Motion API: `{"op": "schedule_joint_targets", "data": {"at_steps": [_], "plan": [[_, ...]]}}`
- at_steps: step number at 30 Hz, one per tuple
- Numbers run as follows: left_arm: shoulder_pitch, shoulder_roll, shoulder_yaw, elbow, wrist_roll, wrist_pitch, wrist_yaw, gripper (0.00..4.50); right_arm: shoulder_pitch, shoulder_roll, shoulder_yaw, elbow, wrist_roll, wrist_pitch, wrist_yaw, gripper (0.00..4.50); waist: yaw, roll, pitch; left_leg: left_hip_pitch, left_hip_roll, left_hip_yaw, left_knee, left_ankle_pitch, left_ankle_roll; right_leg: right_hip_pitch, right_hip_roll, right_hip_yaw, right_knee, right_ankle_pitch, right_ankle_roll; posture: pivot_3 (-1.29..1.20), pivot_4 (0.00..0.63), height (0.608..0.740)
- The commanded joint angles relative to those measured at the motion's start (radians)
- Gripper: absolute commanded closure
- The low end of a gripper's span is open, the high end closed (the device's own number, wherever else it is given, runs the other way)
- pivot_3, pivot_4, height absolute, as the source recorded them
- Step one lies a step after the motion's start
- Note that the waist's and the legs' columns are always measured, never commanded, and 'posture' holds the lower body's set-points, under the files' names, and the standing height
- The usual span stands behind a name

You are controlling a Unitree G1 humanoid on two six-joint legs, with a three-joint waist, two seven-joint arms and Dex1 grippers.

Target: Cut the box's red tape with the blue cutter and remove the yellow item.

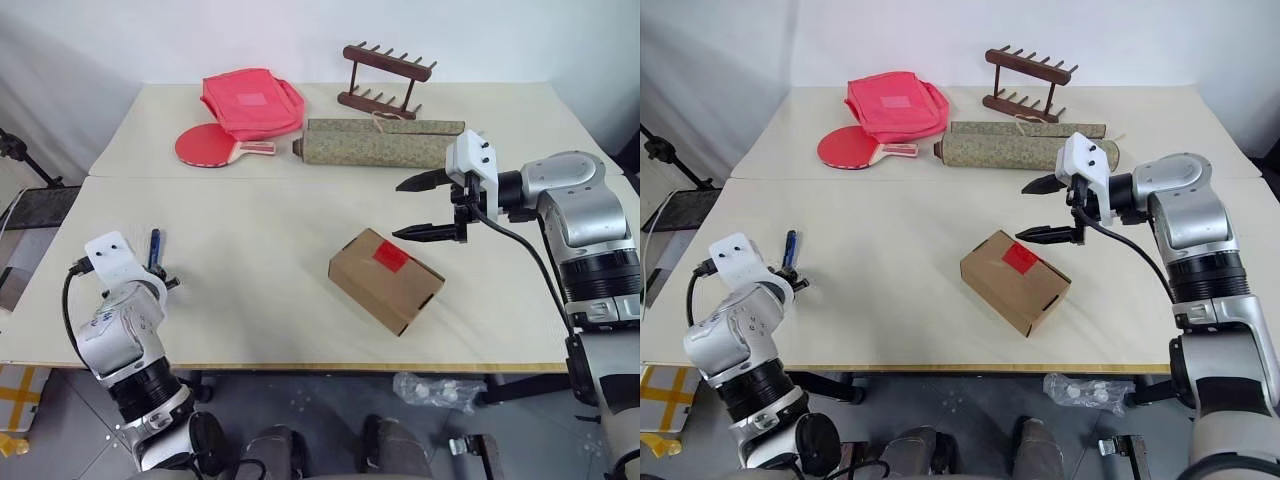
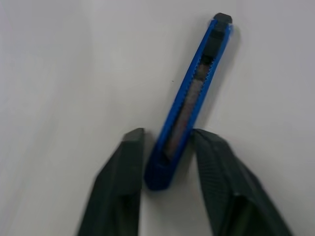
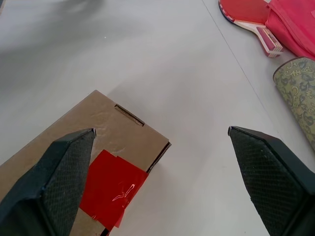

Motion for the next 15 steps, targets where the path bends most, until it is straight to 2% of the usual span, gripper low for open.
{"op": "schedule_joint_targets", "data": {"at_steps": [1, 11, 15], "plan": [[0.019, -0.028, -0.032, 0.082, -0.04, 0.039, -0.034, 3.1, -0.026, -0.006, -0.029, -0.011, 0.006, -0.002, -0.004, 0.0, 0.0, 0.0, 0.0, 0.0, 0.0, 0.0, 0.0, 0.0, 0.0, 0.0, 0.0, 0.0, 0.0, 0.0, 0.0, 0.0, 0.15, 0.74], [0.043, 0.054, -0.11, 0.021, -0.036, 0.106, -0.091, 3.1, -0.008, -0.013, -0.037, -0.053, 0.018, 0.017, -0.009, 0.0, -0.001, 0.0, 0.0, 0.0, 0.0, 0.0, 0.0, 0.0, 0.0, 0.0, 0.0, 0.0, 0.0, 0.0, 0.0, 0.0, 0.15, 0.74], [0.046, 0.07, -0.102, 0.037, -0.031, 0.103, -0.1, 3.94, 0.001, -0.01, -0.039, -0.067, 0.021, 0.023, -0.015, 0.0, -0.004, 0.0, 0.0, -0.001, 0.0, 0.0, 0.0, 0.0, 0.0, 0.0, 0.0, 0.0, -0.001, 0.0, 0.0, 0.0, 0.15, 0.74]]}}
